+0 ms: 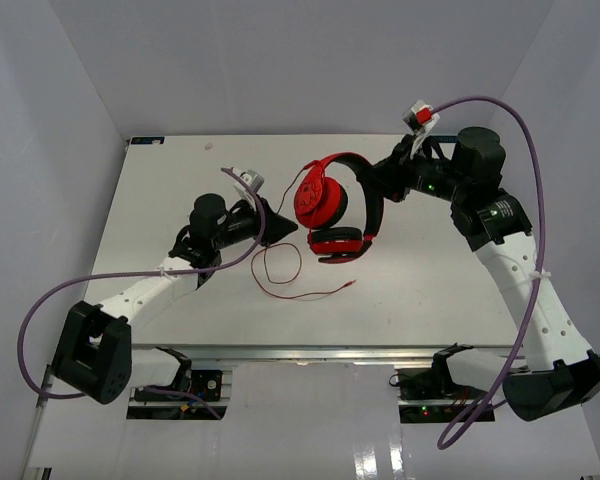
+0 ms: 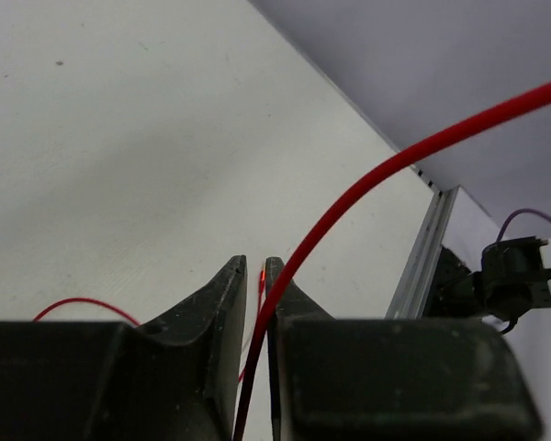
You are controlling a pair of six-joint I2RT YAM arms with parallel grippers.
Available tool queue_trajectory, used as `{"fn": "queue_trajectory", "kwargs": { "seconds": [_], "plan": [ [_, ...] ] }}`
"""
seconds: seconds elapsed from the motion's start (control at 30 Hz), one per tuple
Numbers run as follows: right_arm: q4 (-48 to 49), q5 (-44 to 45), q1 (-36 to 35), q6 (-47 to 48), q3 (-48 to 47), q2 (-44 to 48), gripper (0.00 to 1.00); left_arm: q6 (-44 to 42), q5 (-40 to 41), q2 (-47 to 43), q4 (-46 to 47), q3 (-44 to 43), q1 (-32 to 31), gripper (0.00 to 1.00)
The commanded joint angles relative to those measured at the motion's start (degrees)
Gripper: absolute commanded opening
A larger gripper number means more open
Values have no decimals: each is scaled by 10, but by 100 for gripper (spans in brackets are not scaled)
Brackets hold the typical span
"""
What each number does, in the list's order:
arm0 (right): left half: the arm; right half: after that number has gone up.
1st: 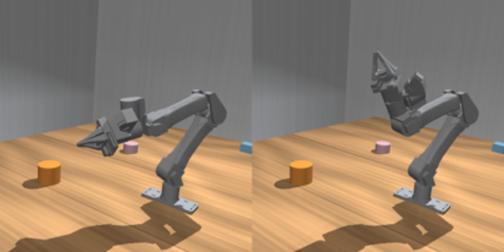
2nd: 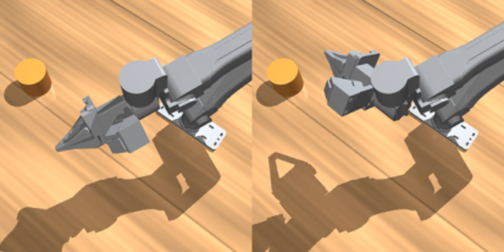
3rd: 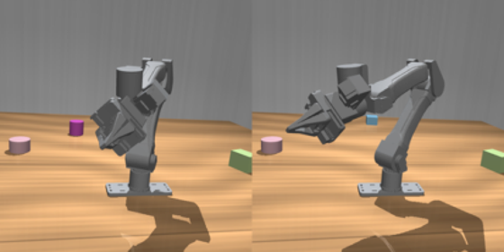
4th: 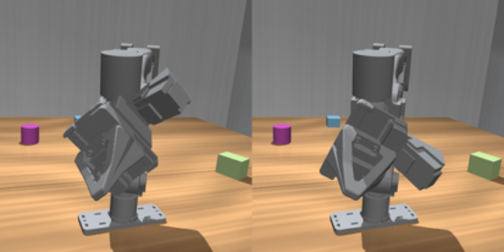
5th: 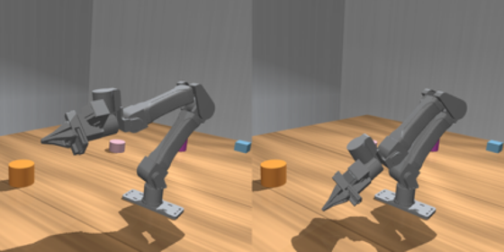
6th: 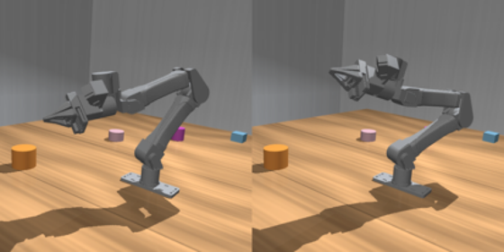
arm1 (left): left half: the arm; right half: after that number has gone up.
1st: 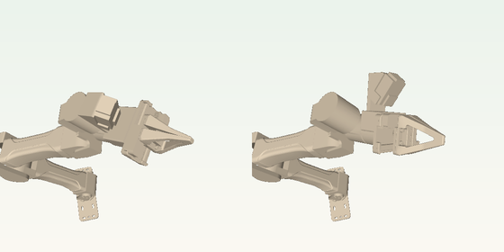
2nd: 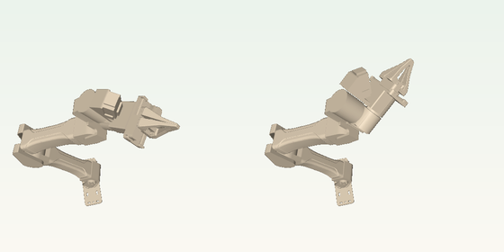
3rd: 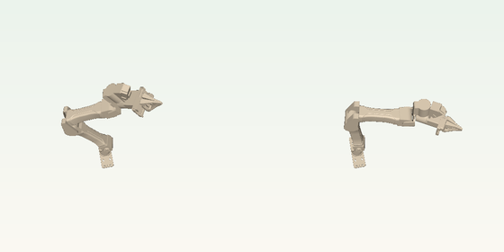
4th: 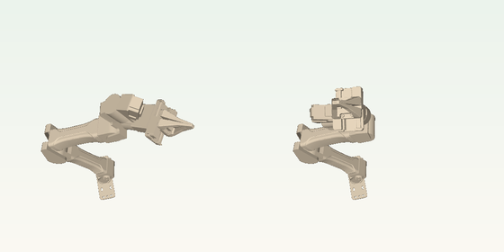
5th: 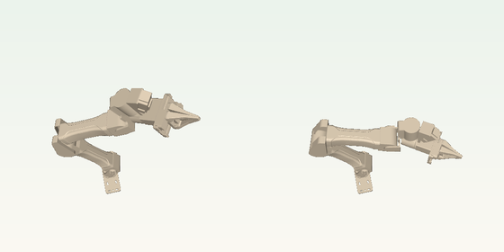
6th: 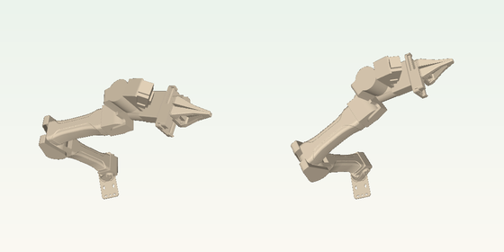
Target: Wrap the headphones
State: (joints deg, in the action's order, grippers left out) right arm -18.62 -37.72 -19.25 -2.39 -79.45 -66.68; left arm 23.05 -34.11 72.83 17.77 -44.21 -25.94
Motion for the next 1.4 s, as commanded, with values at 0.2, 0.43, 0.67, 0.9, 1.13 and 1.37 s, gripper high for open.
{"fn": "queue_trajectory", "kwargs": {
  "seconds": [0.2, 0.43, 0.67, 0.9, 1.13, 1.37],
  "plan": [
    [65, 134, 12, -278, -71, -50, 8, 95, 9, 70, 289, 64, -96, 28],
    [35, 247, 29, -290, -97, -63, 8, 108, 40, 104, 394, 137, -133, 29],
    [20, 394, 30, -286, -82, -67, 8, 108, 60, 144, 451, 169, -169, 28],
    [38, 527, 28, -252, -36, -68, 8, 84, 70, 130, 412, 160, -217, 7],
    [100, 629, 10, -211, 52, -82, 8, 30, 82, 83, 235, 95, -289, 7],
    [216, 709, -19, -122, 155, -64, 8, 1, 77, 14, 62, 25, -320, 7]
  ]
}}
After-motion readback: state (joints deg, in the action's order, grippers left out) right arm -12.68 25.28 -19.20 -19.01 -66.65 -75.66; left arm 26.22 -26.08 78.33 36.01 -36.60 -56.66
